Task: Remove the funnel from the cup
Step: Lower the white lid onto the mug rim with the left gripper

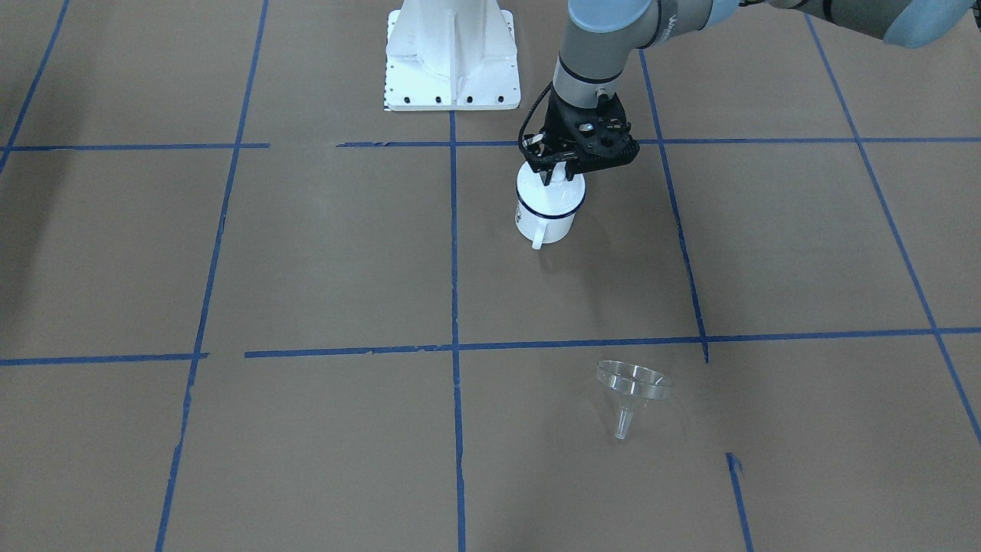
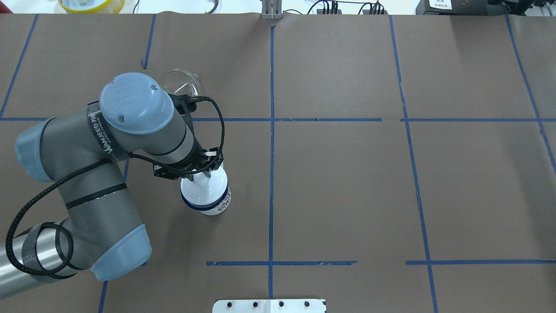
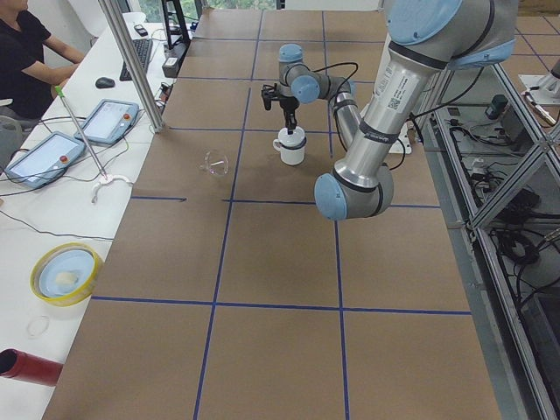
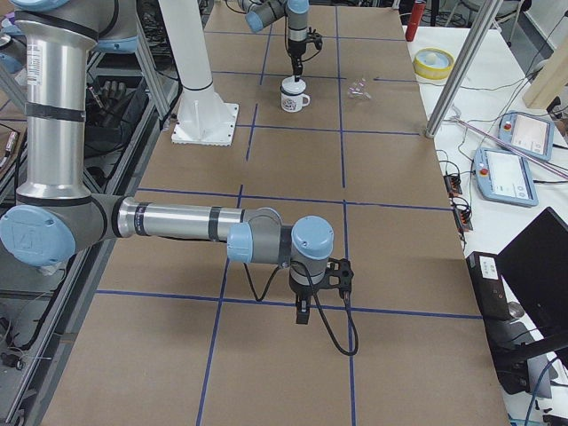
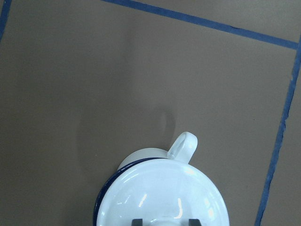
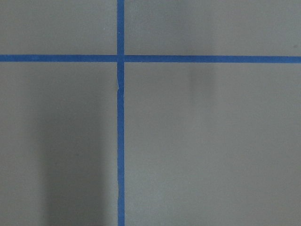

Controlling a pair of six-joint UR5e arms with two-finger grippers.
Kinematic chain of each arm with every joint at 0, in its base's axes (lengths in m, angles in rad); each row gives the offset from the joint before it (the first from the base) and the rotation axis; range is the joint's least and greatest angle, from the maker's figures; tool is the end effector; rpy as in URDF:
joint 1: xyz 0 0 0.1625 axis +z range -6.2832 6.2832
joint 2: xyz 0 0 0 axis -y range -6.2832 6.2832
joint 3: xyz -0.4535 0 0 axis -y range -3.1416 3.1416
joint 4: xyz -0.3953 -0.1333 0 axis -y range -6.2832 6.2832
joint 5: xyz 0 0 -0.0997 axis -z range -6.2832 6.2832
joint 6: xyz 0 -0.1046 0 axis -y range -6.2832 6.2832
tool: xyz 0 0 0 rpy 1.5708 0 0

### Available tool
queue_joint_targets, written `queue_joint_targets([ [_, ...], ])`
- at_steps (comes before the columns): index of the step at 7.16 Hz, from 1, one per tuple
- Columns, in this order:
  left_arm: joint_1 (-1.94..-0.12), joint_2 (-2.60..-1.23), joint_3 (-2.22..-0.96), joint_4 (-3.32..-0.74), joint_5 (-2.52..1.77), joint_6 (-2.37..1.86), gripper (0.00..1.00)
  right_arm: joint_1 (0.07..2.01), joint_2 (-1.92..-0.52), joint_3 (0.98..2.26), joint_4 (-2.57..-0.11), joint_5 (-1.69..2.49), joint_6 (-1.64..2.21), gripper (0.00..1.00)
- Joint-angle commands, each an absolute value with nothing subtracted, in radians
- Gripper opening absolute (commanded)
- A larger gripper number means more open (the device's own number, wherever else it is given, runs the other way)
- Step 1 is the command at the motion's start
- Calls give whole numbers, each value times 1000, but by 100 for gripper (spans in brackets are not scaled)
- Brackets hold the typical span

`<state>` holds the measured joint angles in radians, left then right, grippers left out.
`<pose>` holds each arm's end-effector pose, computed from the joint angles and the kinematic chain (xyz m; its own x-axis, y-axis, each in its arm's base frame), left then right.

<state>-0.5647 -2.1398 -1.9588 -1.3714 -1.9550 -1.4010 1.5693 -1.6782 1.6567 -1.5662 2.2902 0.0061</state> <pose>0.4659 -0.4065 0.2233 0.6519 -0.2276 -0.7233 0.1709 0.9735 -0.1523 0.0637 -0.4450 0.7022 0.7522 0.0161 0.6587 -0.0031 0.9998 -0.0209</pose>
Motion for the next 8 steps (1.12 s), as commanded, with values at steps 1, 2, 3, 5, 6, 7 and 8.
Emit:
queue_joint_targets([
  [1,-565,-2135,-1959,-1371,-1954,-1401,0,1569,-1678,1657,-1566,2290,6,100],
  [2,-565,-2134,-1959,-1371,-1954,-1401,0,1569,-1678,1657,-1566,2290,6,100],
  [3,-565,-2135,-1959,-1371,-1954,-1401,0,1569,-1678,1657,-1566,2290,6,100],
  [5,-565,-2135,-1957,-1371,-1956,-1401,0,1569,-1678,1657,-1566,2290,6,100],
  [6,-565,-2134,-1956,-1373,-1956,-1402,0,1569,-1678,1657,-1566,2290,6,100],
  [7,-565,-2134,-1954,-1373,-1957,-1402,8,1569,-1678,1657,-1566,2290,6,100],
  [8,-563,-2134,-1954,-1373,-1957,-1402,64,1569,-1678,1657,-1566,2290,6,100],
])
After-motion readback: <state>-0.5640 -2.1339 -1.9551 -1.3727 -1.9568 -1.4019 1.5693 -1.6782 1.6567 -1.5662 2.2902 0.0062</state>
